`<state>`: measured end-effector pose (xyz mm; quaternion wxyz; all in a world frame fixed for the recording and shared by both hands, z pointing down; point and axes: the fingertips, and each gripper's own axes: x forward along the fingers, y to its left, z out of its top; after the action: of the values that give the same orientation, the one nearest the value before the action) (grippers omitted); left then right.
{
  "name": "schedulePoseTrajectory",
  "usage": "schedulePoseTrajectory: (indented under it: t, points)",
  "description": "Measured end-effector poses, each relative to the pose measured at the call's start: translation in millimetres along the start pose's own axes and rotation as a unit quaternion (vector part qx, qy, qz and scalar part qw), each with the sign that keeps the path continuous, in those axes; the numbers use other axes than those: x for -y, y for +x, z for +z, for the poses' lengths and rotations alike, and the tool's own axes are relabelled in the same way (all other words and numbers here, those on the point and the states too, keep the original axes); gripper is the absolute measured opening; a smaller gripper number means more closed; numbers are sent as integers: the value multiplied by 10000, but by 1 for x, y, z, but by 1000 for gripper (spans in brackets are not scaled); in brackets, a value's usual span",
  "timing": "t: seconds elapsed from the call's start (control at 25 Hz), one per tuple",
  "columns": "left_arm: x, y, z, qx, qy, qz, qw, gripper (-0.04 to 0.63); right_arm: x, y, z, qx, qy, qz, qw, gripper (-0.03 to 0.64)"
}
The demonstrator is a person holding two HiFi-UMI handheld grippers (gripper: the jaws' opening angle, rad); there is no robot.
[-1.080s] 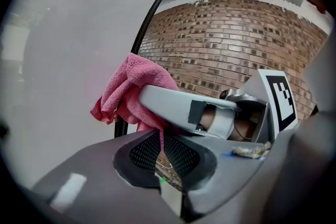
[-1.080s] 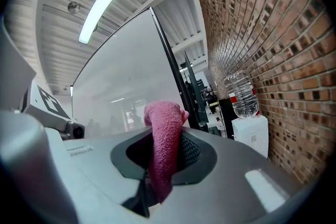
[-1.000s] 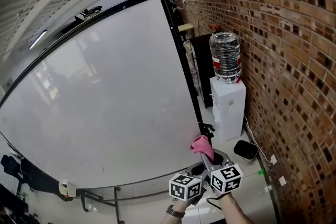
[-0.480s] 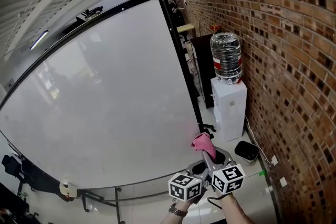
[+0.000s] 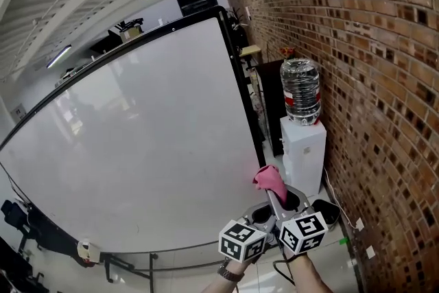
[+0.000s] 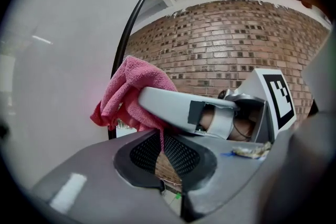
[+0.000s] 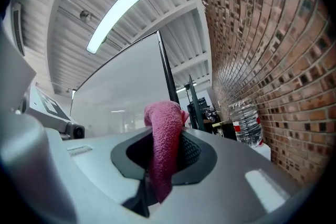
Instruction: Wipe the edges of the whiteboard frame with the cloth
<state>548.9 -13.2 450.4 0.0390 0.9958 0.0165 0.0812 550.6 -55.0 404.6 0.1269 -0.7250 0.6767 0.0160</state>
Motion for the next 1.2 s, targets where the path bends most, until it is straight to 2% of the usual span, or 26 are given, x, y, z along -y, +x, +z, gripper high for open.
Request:
schedulePoseTrajectory:
  t: [0.24, 0.4, 0.64, 0.88, 1.2]
  points:
    - [-14, -2, 72, 176, 657, 250, 9974, 18, -10, 31, 68, 220, -421, 321, 9984, 63]
    - [-14, -10, 120, 397, 961, 348, 9940, 17, -22, 42, 117, 495, -692, 486, 9952, 58]
    - [-11, -18, 188, 657, 1612, 485, 9835, 18, -38, 53, 185, 928, -1132, 672, 9870, 52]
    - [-7, -31, 254, 968, 1784, 460, 9781, 18, -54, 63, 253, 1332, -1392, 722, 9786, 58]
    - [-8, -23, 315, 1104, 2279, 577, 9657, 18, -48, 78, 311, 1501, -1660, 769, 9716, 66]
